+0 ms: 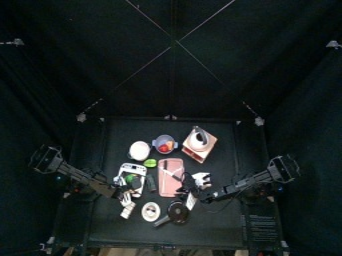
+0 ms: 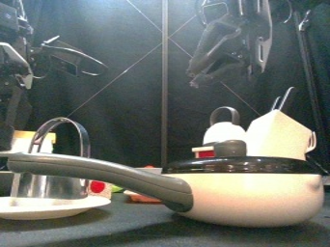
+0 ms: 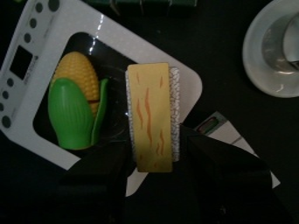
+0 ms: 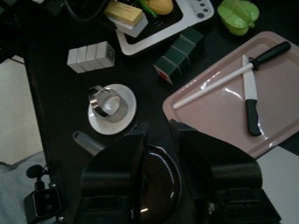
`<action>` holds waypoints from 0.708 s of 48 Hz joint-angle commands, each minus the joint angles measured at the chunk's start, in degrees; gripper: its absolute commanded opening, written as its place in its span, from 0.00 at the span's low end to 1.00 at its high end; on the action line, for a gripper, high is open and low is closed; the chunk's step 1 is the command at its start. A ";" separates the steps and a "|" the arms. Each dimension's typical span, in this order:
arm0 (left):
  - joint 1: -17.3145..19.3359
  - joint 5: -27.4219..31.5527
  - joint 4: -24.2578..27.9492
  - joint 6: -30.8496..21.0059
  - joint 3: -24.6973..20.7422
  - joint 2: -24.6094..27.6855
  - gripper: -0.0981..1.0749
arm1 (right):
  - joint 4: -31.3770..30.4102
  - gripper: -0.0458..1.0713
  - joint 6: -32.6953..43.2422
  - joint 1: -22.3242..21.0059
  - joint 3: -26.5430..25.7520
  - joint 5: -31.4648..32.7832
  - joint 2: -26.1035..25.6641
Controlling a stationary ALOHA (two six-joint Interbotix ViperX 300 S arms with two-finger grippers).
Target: Place egg sushi on plate
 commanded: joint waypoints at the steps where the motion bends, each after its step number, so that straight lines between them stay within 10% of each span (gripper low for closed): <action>1: -0.18 -2.55 1.67 0.18 -1.49 -0.62 0.62 | -0.09 0.65 -0.18 -0.09 -0.09 0.09 -2.64; 34: 10.90 -20.48 10.37 -0.79 -11.95 10.99 0.62 | -0.09 0.65 0.62 -5.10 5.54 0.09 -11.16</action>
